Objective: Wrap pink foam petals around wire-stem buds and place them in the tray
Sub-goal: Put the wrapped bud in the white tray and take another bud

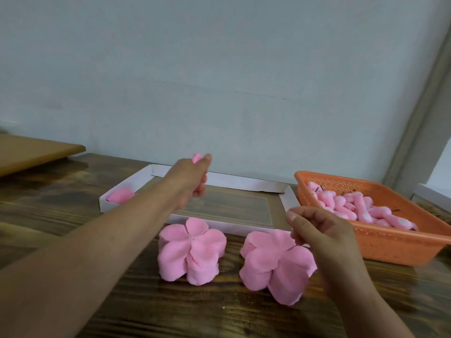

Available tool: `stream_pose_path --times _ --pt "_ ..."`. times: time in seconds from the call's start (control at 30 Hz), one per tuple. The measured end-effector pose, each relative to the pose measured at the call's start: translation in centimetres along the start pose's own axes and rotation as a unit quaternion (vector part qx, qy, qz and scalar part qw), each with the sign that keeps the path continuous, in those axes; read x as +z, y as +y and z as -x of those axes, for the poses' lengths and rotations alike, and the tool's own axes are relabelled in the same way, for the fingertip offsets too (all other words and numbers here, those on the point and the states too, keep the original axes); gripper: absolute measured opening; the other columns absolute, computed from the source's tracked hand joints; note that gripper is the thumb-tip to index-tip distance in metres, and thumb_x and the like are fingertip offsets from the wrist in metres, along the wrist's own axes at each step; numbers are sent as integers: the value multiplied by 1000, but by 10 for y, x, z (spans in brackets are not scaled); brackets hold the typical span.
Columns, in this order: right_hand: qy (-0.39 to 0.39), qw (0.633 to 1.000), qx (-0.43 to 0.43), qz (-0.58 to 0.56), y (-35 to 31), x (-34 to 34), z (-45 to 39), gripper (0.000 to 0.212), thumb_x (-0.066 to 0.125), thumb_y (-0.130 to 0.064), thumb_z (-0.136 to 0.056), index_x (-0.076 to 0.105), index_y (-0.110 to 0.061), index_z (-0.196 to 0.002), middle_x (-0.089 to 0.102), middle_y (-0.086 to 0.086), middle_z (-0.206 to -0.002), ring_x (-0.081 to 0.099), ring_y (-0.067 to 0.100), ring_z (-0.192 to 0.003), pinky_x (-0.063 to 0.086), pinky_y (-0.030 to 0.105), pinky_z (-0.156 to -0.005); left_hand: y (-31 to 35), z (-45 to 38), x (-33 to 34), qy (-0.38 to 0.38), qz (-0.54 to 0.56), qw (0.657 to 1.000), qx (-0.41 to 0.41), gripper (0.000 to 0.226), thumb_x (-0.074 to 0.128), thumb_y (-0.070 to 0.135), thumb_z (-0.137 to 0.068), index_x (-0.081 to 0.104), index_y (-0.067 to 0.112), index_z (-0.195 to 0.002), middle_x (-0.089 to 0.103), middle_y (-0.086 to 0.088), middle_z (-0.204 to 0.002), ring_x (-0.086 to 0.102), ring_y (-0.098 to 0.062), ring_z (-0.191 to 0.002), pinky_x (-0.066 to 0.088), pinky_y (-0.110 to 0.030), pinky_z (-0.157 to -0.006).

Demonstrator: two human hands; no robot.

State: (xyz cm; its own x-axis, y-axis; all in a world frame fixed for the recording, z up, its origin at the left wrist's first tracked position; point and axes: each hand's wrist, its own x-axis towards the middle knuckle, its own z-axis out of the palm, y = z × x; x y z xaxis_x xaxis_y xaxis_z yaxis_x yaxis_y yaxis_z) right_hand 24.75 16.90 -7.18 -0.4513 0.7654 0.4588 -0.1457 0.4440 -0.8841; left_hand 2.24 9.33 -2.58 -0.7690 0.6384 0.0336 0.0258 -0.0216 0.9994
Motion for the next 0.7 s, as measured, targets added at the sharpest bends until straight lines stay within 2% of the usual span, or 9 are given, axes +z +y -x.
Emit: stream_pose_path --times 0.07,0.1,0.17,0.2,0.33,0.4,0.5,0.63,0.7 --pt "9 1000 1 6 1 -1 -2 1 71 -13 -78 71 -14 -79 62 -5 -56 52 3 -50 44 14 -48 -2 -17 -16 28 -31 999 -16 32 51 42 -96 58 16 -114 40 -1 -61 30 -13 -48 35 -24 -49" --pt "18 1000 3 7 2 -2 -3 2 71 -13 -78 71 -13 -80 63 -5 -57 52 3 -51 43 14 -48 -4 -23 -24 35 -43 998 -24 33 51 42 -96 57 17 -116 39 -1 -59 29 -14 -47 33 -24 -49" --pt "37 999 11 5 3 -4 -4 4 72 -15 -78 71 -15 -81 63 -5 -58 52 2 -51 43 13 -47 -6 -30 -34 34 -69 996 -41 14 52 36 -95 54 24 -87 38 -1 -54 28 -14 -45 30 -24 -49" --pt "45 999 15 4 4 -5 -4 4 72 -17 -78 71 -16 -81 63 -5 -58 52 1 -51 42 14 -46 -9 -35 -37 31 -80 995 -51 21 51 29 -94 47 20 -76 38 -2 -53 30 -14 -45 30 -23 -50" --pt "59 998 17 18 5 -6 -5 2 73 -21 -77 71 -21 -78 63 1 -60 52 3 -52 43 22 -51 -17 -43 -40 10 -211 976 -52 33 37 10 -94 42 9 -61 41 -9 -60 38 -20 -55 32 -23 -54" --pt "63 997 9 35 5 -6 -5 3 73 -21 -77 71 -22 -78 63 9 -65 51 6 -53 43 26 -52 -22 -44 -37 -21 -342 939 -25 36 32 2 -93 39 7 -59 43 -14 -66 36 -22 -59 27 -26 -55" --pt "71 996 3 51 4 -6 -5 4 73 -23 -76 70 -23 -79 64 10 -68 51 3 -51 43 27 -52 -28 -46 -34 -37 -418 908 -13 30 33 5 -96 58 0 -81 59 -25 -98 50 -32 -80 32 -27 -68" --pt "72 996 5 59 6 -6 -7 5 73 -22 -75 69 -24 -78 64 7 -65 52 2 -49 42 18 -45 -34 -56 -36 -43 -506 861 2 34 41 -2 -84 52 7 -53 55 -10 -63 54 -28 -70 40 -26 -63" --pt "71 996 7 57 7 -7 -7 7 74 -21 -75 69 -24 -79 64 8 -65 52 2 -48 43 15 -43 -35 -61 -38 -32 -542 840 20 37 45 -1 -84 52 11 -50 55 -6 -64 58 -29 -76 48 -29 -72"
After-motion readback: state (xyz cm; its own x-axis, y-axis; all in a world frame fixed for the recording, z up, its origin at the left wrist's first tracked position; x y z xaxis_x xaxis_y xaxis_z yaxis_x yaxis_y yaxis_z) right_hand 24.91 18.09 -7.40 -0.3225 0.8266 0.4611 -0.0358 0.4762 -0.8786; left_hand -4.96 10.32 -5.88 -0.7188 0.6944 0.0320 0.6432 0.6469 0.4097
